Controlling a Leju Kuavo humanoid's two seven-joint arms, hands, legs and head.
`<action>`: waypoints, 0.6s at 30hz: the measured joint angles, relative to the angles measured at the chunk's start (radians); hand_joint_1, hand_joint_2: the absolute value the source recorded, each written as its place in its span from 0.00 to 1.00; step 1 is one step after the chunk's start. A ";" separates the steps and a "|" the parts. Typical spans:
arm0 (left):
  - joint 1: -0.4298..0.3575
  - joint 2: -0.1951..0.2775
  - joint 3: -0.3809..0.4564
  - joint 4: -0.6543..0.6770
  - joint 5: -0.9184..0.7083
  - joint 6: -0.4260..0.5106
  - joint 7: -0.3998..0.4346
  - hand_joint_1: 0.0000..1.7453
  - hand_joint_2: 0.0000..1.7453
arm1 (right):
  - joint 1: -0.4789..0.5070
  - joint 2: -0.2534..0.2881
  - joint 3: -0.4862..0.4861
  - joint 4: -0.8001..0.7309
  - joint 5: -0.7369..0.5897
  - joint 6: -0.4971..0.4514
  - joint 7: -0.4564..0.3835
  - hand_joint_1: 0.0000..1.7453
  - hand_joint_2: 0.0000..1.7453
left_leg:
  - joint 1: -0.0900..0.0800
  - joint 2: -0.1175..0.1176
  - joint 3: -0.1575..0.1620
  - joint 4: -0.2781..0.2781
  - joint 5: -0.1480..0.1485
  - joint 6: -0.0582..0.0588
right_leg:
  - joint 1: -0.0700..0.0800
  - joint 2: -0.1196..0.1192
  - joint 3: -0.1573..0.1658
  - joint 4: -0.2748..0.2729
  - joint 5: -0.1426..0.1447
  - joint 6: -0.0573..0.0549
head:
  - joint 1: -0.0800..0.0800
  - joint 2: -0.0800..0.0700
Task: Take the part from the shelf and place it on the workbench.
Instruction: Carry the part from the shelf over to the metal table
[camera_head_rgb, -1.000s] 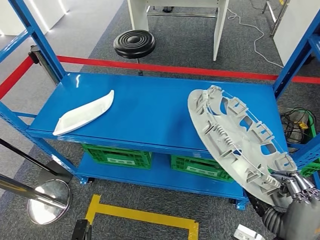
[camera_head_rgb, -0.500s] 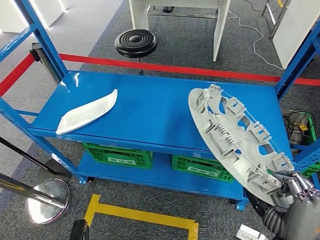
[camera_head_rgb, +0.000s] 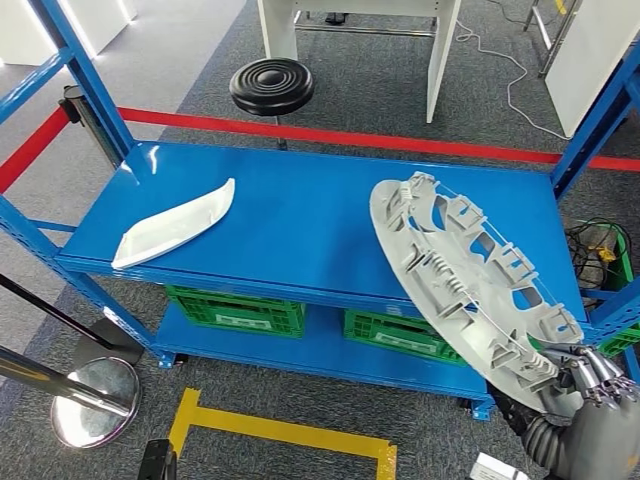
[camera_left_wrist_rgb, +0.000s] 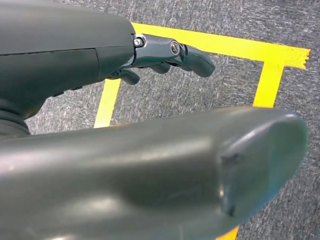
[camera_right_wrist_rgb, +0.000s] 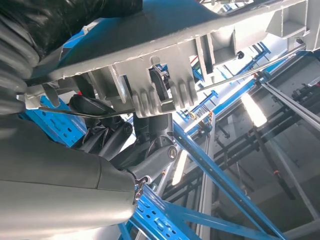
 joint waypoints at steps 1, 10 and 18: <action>0.000 0.000 0.000 0.000 0.000 0.000 0.000 0.00 0.00 | 0.000 0.000 0.000 0.000 0.000 0.000 0.000 1.00 1.00 | 0.000 0.000 0.000 0.000 0.000 0.000 | 0.000 0.000 0.000 0.000 0.000 0.000 | 0.000 0.000; 0.000 0.000 0.000 0.000 0.000 0.000 0.000 0.00 0.00 | 0.000 0.000 0.000 0.000 0.000 0.000 0.000 1.00 1.00 | 0.000 0.000 0.000 0.000 0.000 0.000 | 0.000 0.000 0.000 0.000 0.000 0.000 | 0.000 0.000; 0.000 0.000 0.001 0.000 0.000 0.000 0.001 0.00 0.00 | 0.003 0.000 0.000 0.000 0.000 0.000 0.000 1.00 1.00 | 0.000 0.000 0.000 0.000 0.000 0.000 | 0.000 0.000 0.000 0.000 0.000 0.000 | 0.000 0.000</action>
